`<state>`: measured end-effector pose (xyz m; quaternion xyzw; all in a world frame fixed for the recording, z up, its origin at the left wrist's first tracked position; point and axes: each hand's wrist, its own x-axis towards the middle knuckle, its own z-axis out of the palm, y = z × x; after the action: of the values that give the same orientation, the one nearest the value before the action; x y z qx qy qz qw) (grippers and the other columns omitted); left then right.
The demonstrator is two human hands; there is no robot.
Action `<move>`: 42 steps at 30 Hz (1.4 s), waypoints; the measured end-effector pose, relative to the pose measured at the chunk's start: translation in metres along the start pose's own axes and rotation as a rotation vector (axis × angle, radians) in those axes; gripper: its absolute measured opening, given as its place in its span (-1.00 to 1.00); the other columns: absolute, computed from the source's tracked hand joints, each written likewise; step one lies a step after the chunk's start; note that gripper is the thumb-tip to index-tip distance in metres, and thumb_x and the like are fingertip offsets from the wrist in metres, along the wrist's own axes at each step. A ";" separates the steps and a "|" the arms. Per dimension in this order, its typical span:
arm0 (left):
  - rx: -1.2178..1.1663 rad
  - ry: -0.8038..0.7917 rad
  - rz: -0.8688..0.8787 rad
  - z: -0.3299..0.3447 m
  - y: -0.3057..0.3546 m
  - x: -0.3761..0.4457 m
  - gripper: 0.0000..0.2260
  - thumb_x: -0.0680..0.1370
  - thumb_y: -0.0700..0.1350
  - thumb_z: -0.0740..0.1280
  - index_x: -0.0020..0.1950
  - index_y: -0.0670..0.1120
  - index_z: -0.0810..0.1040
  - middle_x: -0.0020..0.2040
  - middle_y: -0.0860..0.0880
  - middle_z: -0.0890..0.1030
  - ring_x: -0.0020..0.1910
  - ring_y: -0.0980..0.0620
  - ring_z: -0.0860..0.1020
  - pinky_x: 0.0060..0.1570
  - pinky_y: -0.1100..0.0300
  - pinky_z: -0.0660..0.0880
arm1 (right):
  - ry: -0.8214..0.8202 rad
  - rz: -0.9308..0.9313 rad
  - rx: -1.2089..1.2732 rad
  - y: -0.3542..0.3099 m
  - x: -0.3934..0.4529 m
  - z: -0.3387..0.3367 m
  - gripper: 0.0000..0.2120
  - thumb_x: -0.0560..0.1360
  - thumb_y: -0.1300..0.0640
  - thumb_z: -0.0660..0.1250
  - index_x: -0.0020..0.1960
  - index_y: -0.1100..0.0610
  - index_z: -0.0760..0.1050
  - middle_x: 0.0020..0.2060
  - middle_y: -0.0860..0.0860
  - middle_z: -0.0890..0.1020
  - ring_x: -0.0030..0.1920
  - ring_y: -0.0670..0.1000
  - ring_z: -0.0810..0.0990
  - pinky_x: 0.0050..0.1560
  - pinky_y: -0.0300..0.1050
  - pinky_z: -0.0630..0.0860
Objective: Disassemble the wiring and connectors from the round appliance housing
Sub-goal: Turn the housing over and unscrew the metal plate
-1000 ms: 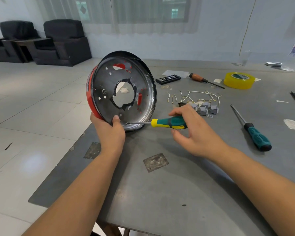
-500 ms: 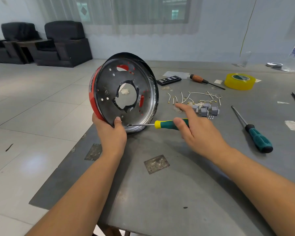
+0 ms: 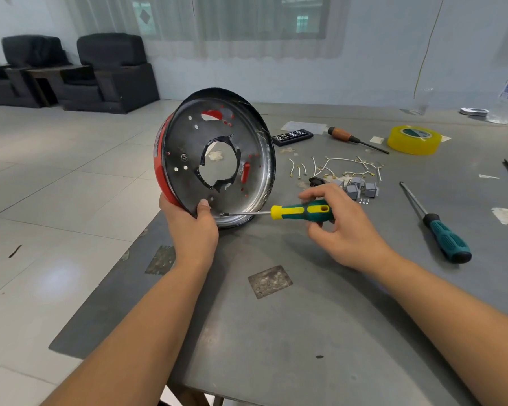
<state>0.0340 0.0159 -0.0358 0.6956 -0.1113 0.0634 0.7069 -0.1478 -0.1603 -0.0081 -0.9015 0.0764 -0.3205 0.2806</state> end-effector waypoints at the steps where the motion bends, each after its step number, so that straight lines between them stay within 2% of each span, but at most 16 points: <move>1: 0.003 -0.006 0.004 0.000 0.000 0.000 -0.42 0.67 -0.22 0.35 0.62 -0.02 0.18 0.41 0.03 0.48 0.34 0.05 0.46 0.39 0.21 0.37 | -0.005 -0.002 -0.027 0.001 -0.001 0.000 -0.58 0.44 0.38 0.42 0.24 0.10 0.51 0.08 -0.03 0.54 0.07 -0.14 0.51 0.06 -0.37 0.42; 4: 0.007 -0.011 0.009 0.000 0.000 0.000 -0.42 0.67 -0.22 0.35 0.62 -0.01 0.18 0.43 0.01 0.48 0.35 0.05 0.46 0.37 0.23 0.37 | -0.027 -0.003 -0.082 0.005 0.000 -0.001 -0.66 0.46 0.28 0.45 0.20 0.05 0.55 0.07 -0.06 0.57 0.02 -0.14 0.51 0.01 -0.45 0.39; 7: 0.001 -0.004 0.008 0.000 0.001 0.000 -0.42 0.67 -0.22 0.35 0.62 -0.02 0.18 0.44 0.00 0.50 0.36 0.04 0.48 0.38 0.22 0.38 | -0.034 0.120 -0.079 0.009 -0.001 0.002 -0.80 0.57 -0.08 0.39 0.18 -0.09 0.61 -0.08 -0.16 0.67 -0.12 -0.14 0.57 -0.13 -0.41 0.41; 8: -0.001 -0.003 0.007 0.000 0.001 0.000 -0.42 0.67 -0.22 0.35 0.62 -0.02 0.18 0.44 0.00 0.50 0.36 0.04 0.48 0.39 0.21 0.39 | -0.038 0.155 -0.072 0.010 -0.002 0.003 -0.81 0.59 -0.12 0.36 0.14 -0.12 0.63 -0.16 -0.18 0.68 -0.18 -0.15 0.57 -0.20 -0.38 0.41; 10: -0.002 -0.004 0.007 0.000 0.000 0.000 -0.43 0.67 -0.22 0.35 0.62 -0.03 0.19 0.44 0.00 0.49 0.36 0.04 0.48 0.41 0.18 0.40 | -0.028 0.169 -0.043 0.014 -0.003 0.006 -0.85 0.57 -0.06 0.41 0.11 -0.08 0.66 -0.20 -0.23 0.65 -0.20 -0.23 0.56 -0.22 -0.39 0.39; 12: -0.004 -0.005 0.003 0.000 0.000 0.000 -0.43 0.67 -0.22 0.35 0.62 -0.03 0.18 0.43 0.00 0.49 0.37 0.03 0.48 0.42 0.16 0.41 | -0.037 0.170 -0.001 0.016 -0.003 0.007 -0.83 0.52 0.06 0.49 0.11 -0.05 0.66 -0.09 -0.21 0.65 -0.08 -0.28 0.55 -0.11 -0.46 0.37; 15: -0.005 -0.004 0.004 0.000 -0.001 0.001 -0.43 0.67 -0.22 0.36 0.62 -0.03 0.19 0.43 0.00 0.49 0.37 0.03 0.48 0.43 0.16 0.40 | -0.040 0.201 0.055 0.019 -0.003 0.011 -0.78 0.50 0.14 0.52 0.08 -0.08 0.61 0.00 -0.15 0.64 0.02 -0.24 0.55 -0.03 -0.49 0.35; 17: -0.012 -0.003 0.000 0.000 -0.001 0.002 -0.43 0.67 -0.22 0.36 0.61 -0.03 0.19 0.43 -0.01 0.49 0.37 0.01 0.49 0.47 0.08 0.42 | -0.036 0.201 0.049 0.019 -0.002 0.015 -0.76 0.50 0.15 0.51 0.05 -0.13 0.57 0.01 -0.15 0.62 0.03 -0.25 0.53 -0.04 -0.50 0.33; 22: -0.036 -0.001 -0.006 0.000 -0.004 0.004 -0.44 0.66 -0.23 0.35 0.59 -0.03 0.20 0.41 -0.03 0.50 0.37 -0.03 0.51 0.47 -0.06 0.46 | -0.018 0.220 0.089 0.022 -0.003 0.016 -0.72 0.49 0.16 0.51 0.00 -0.19 0.53 -0.04 -0.16 0.61 -0.06 -0.28 0.52 -0.11 -0.49 0.33; 26: -0.038 0.006 -0.010 0.000 -0.005 0.005 -0.44 0.66 -0.22 0.36 0.59 -0.03 0.21 0.38 0.01 0.51 0.34 0.00 0.52 0.46 -0.06 0.47 | -0.013 0.257 0.109 0.023 -0.003 0.014 -0.74 0.50 0.14 0.51 0.00 -0.18 0.54 -0.06 -0.16 0.61 -0.10 -0.27 0.52 -0.15 -0.48 0.34; 35: -0.099 -0.005 -0.061 0.001 -0.008 0.010 -0.43 0.65 -0.23 0.36 0.59 0.03 0.21 0.37 0.02 0.51 0.36 -0.09 0.54 0.37 -0.19 0.54 | -0.020 0.320 0.184 0.026 -0.005 0.008 -0.81 0.51 0.10 0.50 0.02 -0.16 0.57 -0.06 -0.16 0.62 -0.12 -0.20 0.53 -0.17 -0.43 0.38; 42: -0.122 -0.008 -0.065 0.001 -0.008 0.010 -0.42 0.64 -0.22 0.36 0.59 0.03 0.20 0.40 -0.01 0.51 0.37 -0.11 0.54 0.37 -0.20 0.54 | -0.011 0.341 0.295 0.027 -0.006 0.000 -0.82 0.50 0.16 0.50 -0.01 -0.10 0.61 -0.11 -0.12 0.63 -0.22 -0.21 0.51 -0.17 -0.37 0.44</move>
<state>0.0460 0.0140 -0.0413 0.6549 -0.0949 0.0308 0.7491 -0.1513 -0.1809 -0.0259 -0.8264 0.1784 -0.2715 0.4600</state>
